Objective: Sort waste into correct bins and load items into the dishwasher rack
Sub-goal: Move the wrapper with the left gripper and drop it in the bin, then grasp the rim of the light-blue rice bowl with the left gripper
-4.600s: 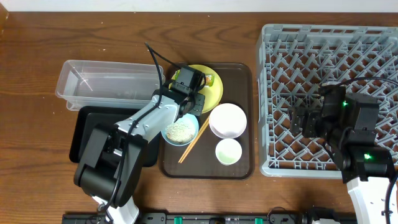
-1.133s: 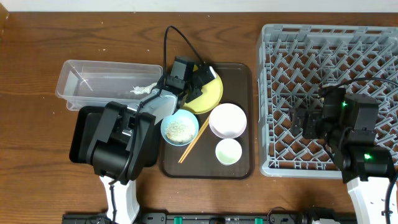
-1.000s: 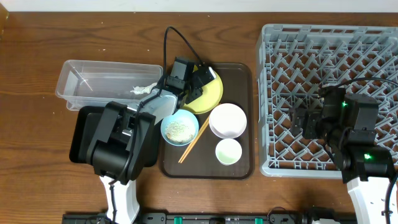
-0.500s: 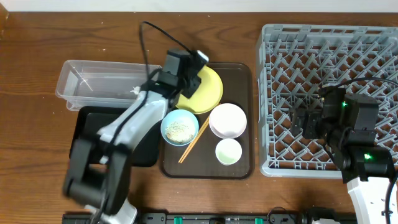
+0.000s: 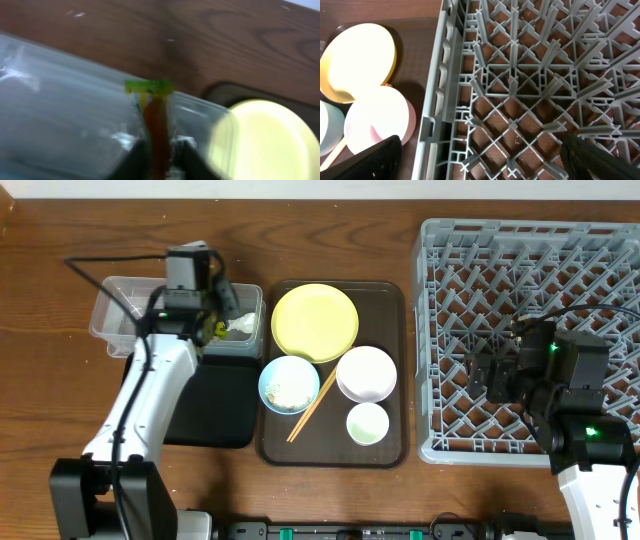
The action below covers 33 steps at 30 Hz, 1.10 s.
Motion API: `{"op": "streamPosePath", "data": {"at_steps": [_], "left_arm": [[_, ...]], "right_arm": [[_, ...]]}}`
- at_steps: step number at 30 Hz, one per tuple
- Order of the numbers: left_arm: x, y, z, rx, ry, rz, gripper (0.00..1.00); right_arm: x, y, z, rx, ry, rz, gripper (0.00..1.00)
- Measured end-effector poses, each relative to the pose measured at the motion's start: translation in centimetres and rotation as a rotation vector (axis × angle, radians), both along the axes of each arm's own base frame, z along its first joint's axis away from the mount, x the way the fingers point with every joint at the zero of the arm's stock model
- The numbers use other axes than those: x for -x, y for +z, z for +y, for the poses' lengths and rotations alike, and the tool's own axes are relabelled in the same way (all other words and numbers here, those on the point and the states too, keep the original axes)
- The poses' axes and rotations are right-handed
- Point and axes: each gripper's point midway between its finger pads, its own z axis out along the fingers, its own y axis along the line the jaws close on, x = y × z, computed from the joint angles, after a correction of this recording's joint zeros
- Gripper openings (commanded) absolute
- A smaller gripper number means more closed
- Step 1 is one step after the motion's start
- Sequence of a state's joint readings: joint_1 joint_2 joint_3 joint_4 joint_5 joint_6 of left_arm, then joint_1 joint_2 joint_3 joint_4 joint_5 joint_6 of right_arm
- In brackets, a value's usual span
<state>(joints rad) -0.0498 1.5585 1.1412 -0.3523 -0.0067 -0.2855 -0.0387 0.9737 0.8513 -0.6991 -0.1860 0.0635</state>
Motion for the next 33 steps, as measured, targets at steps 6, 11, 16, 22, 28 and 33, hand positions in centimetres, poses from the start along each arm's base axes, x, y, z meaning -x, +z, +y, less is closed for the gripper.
{"op": "streamPosePath", "data": {"at_steps": [6,11,16,22,28,33], "left_arm": [[0.4,-0.4,-0.4,0.077,0.016,0.022,0.62],[2.5,-0.3,-2.2,0.096,-0.031,0.083,0.61],[6.3,0.4,-5.6,0.089,-0.128,0.164,0.61],[10.2,-1.9,-11.4,0.058,-0.302,0.307,0.60],[13.0,-5.5,-16.3,0.011,-0.450,0.418,0.56],[14.7,-9.3,-18.2,-0.028,-0.493,0.529,0.45]], "right_arm": [[0.0,0.0,0.0,0.000,0.001,0.000,0.99],[0.0,0.0,0.0,0.000,0.001,0.001,0.99],[0.1,-0.1,0.0,0.000,0.001,0.007,0.99],[0.1,-0.1,0.0,0.000,0.000,0.007,0.99],[0.2,-0.1,0.0,0.000,0.001,0.011,0.99],[0.3,-0.2,0.0,-0.001,0.000,0.015,0.99]]}}
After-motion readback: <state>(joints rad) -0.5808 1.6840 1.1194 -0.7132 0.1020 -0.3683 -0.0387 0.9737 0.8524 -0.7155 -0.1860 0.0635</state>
